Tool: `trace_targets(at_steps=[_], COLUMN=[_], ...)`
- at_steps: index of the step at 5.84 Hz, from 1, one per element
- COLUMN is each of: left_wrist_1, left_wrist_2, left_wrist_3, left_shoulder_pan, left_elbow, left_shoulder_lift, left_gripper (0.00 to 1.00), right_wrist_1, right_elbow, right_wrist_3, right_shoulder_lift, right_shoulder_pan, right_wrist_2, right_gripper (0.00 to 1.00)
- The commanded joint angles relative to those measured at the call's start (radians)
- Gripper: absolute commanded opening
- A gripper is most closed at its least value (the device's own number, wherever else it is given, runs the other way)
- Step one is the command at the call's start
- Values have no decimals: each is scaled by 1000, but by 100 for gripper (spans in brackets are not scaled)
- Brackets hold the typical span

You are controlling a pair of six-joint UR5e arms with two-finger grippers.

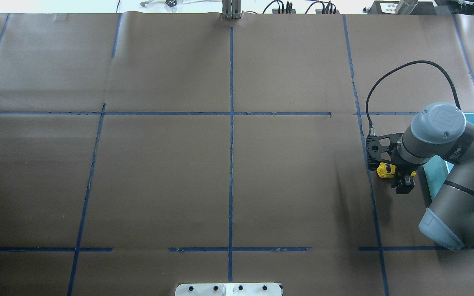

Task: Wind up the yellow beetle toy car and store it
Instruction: 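Lower the right gripper and grasp the yellow car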

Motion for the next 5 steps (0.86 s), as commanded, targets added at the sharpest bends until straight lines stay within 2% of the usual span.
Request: trace_targets(at_steps=[1,2,3,4,5], left_wrist_1=[-1,-1,-1,-1,-1], left_wrist_2=[0,0,0,0,-2], left_wrist_3=[0,0,0,0,0], left_shoulder_pan=[1,1,1,0,0], left_elbow=[16,16,14,14,14], left_shoulder_lift=[-5,-5,-5,-5,-5], left_gripper=[100,100,100,100,100], right_wrist_1=[1,1,1,1,1], right_elbow=[-23,-24,-23,-14,-12], right_wrist_3=[5,9,11,12,15], right_shoulder_lift=[0,0,2,3,4], right_shoulder_pan=[-5,-5,-5,-2,0], right_wrist_2=[-1,-1,-1,0,3], right_gripper=[100,96,59,11,0])
